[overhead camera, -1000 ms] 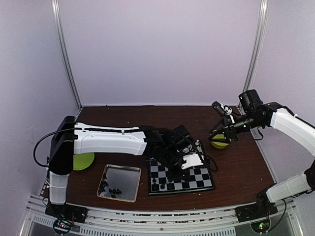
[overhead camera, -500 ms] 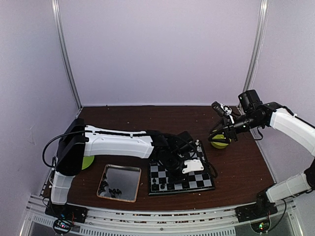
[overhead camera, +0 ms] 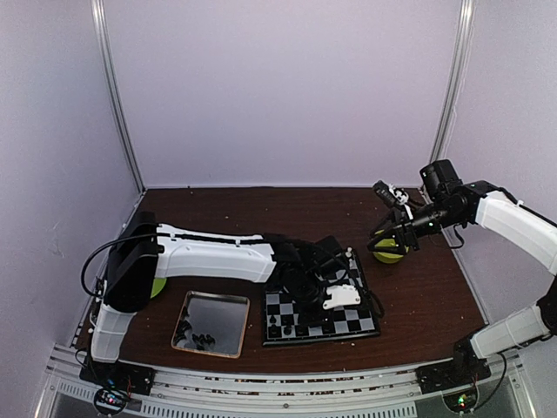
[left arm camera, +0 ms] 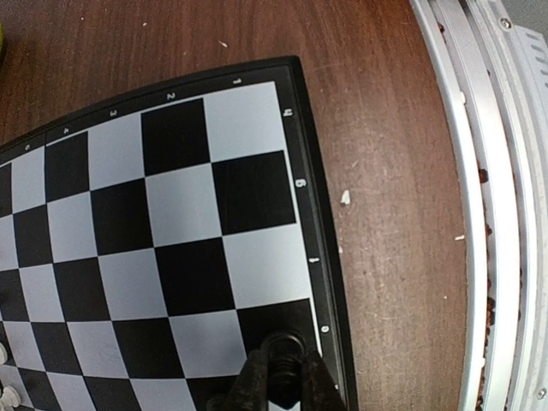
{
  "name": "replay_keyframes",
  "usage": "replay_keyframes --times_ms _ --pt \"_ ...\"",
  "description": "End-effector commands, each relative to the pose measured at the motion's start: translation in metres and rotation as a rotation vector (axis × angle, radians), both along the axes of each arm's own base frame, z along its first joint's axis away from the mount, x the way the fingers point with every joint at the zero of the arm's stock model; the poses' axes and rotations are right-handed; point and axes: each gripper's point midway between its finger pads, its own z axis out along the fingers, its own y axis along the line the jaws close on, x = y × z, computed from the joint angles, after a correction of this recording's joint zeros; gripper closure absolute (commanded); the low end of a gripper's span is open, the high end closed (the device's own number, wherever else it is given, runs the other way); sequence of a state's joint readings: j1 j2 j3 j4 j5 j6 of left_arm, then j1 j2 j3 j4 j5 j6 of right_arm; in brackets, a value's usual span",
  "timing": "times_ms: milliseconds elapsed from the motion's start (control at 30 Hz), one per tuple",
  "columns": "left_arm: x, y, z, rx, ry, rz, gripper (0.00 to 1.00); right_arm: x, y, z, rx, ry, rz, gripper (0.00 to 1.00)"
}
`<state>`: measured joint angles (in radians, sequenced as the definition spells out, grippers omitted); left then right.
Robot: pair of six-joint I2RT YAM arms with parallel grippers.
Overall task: Set up the chess pieces on the board
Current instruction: Place the queen at d8.
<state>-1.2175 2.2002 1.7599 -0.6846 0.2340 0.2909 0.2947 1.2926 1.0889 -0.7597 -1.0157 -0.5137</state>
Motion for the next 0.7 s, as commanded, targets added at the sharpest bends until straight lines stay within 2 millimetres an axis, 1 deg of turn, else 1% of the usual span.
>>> replay_keyframes --times_ms 0,133,267,367,467,567,600,667 --pt "0.008 -0.006 0.0 -0.009 -0.023 -0.002 0.9 0.002 -0.001 -0.003 -0.008 -0.001 -0.003 0.44" --pt "0.007 -0.007 -0.001 -0.009 -0.022 -0.003 0.89 0.002 -0.001 -0.004 -0.009 0.005 -0.002 0.44" --pt "0.008 -0.007 -0.001 -0.008 -0.024 -0.002 0.86 0.002 -0.001 -0.005 -0.009 0.01 0.0 0.44" --pt "0.007 -0.006 -0.002 -0.002 -0.023 -0.001 0.81 0.002 -0.001 -0.005 -0.009 0.011 0.002 0.44" --pt "0.007 -0.004 0.0 -0.001 -0.023 -0.003 0.74 0.002 -0.001 -0.005 -0.01 0.012 0.004 0.44" --pt "0.007 -0.004 0.012 -0.02 -0.032 -0.003 0.69 0.002 -0.001 -0.005 -0.01 0.014 0.006 0.44" --pt "0.008 -0.004 0.018 -0.031 -0.041 -0.002 0.68 0.002 -0.001 -0.006 -0.01 0.017 0.006 0.44" --pt "0.011 -0.003 0.038 -0.059 -0.07 0.009 0.67 0.002 -0.001 -0.006 -0.01 0.017 0.008 0.44"
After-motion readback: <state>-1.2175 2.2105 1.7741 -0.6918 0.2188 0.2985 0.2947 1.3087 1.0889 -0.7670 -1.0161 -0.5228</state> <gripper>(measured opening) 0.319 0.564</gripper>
